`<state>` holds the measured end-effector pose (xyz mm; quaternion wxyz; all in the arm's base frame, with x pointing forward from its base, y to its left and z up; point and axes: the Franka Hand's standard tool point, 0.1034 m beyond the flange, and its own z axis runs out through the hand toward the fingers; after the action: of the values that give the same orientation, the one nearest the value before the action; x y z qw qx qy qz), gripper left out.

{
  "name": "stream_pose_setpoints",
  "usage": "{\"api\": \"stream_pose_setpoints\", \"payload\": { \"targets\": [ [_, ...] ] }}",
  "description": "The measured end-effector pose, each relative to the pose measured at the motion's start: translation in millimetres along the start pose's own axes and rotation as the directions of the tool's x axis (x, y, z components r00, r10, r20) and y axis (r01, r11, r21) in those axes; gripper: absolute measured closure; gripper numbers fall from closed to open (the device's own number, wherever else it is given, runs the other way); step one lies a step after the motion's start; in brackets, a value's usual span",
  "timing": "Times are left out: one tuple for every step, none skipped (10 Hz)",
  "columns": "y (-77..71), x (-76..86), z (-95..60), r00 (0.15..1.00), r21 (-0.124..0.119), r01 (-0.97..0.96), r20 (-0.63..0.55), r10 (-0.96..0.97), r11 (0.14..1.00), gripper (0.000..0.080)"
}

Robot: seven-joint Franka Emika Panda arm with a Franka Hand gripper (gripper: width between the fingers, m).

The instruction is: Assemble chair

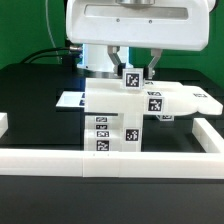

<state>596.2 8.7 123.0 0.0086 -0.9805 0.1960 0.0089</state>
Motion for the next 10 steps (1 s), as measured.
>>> {"api": "stream_pose_setpoints", "payload": {
  "targets": [
    [0.3,0.3,0.0,0.995,0.010,-0.097,0.003,0.097,0.995,0.0515],
    [0.2,1.6,0.2,0.981,0.021,-0.192,-0.001,0.192,0.981,0.0515],
    [-0.5,3.9,0.1,0.957,0.038,-0.291,-0.011,0.291,0.956,0.0515],
    [-0.9,4.0,0.2,0.929,0.039,-0.369,-0.007,0.369,0.929,0.0515],
    [-1.5,3.9,0.2,0.905,0.041,-0.425,-0.004,0.425,0.904,0.0515],
    [-1.6,3.9,0.2,0.888,0.041,-0.459,-0.002,0.459,0.888,0.0515],
    [-1.5,3.9,0.2,0.895,0.041,-0.446,-0.003,0.447,0.894,0.0443],
    [-1.8,4.1,0.0,0.911,0.038,-0.411,-0.007,0.411,0.911,0.0443],
    [-2.6,5.4,-0.9,0.944,0.032,-0.329,-0.020,0.330,0.944,0.0261],
    [-3.6,6.5,-1.5,0.968,0.034,-0.248,-0.029,0.249,0.968,0.0173]
  ]
}}
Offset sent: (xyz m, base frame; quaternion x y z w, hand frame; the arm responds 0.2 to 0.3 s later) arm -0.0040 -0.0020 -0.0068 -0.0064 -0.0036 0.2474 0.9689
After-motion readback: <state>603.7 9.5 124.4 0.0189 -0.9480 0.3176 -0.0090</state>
